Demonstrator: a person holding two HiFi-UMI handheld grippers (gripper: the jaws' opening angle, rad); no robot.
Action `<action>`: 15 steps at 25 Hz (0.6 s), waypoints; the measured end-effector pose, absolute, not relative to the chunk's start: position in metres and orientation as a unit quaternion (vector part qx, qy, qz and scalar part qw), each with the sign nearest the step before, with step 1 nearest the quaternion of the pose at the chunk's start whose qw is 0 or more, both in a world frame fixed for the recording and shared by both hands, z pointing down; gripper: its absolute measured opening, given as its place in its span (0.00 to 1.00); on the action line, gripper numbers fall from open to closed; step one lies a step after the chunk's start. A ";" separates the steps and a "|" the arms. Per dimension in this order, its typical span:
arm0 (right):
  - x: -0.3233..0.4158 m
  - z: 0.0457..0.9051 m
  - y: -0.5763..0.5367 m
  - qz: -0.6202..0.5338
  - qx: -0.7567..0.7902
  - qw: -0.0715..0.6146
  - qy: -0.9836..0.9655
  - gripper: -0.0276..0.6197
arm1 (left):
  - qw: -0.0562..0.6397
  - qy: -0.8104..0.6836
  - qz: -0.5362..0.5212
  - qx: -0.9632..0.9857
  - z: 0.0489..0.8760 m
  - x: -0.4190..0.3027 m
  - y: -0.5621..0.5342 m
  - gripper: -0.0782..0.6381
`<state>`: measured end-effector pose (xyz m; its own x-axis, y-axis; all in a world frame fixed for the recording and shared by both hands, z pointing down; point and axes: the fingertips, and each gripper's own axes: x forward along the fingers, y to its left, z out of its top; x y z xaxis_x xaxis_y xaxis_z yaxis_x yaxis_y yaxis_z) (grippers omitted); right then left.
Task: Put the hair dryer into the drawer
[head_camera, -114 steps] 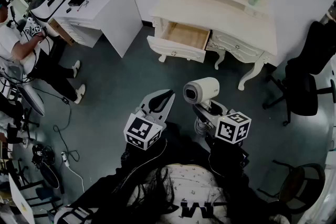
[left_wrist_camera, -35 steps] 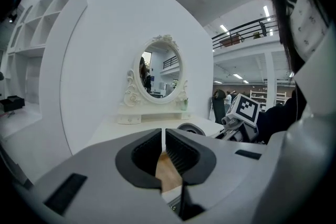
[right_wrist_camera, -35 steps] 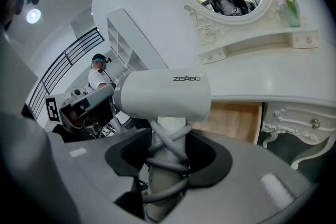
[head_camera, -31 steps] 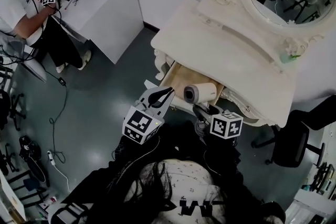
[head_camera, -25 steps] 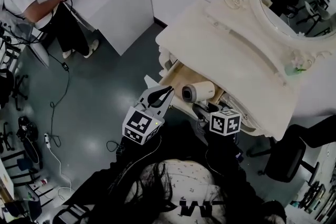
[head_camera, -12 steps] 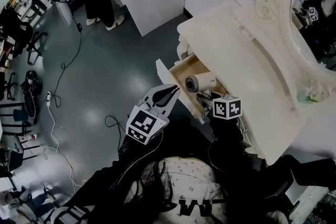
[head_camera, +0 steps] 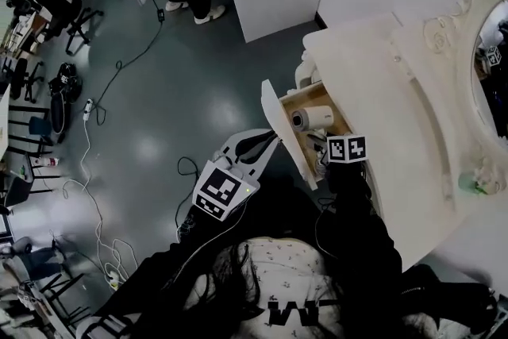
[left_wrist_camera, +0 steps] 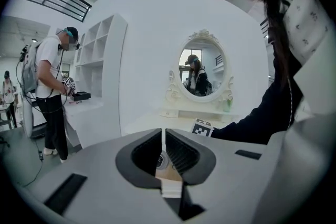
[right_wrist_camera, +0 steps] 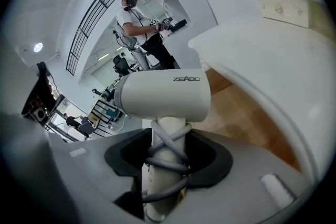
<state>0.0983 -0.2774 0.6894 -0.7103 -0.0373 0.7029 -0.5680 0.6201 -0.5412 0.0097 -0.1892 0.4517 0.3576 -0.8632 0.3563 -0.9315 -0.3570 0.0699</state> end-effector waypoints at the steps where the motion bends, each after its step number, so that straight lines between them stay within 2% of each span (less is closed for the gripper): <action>1: 0.098 0.696 -0.280 0.394 0.182 0.342 -0.833 0.36 | 0.132 -0.557 0.129 0.809 0.451 0.006 -0.187 0.11; 15: 0.098 0.756 -0.305 0.426 0.231 0.400 -0.778 0.36 | 0.147 -0.587 0.132 0.785 0.455 -0.024 -0.175 0.11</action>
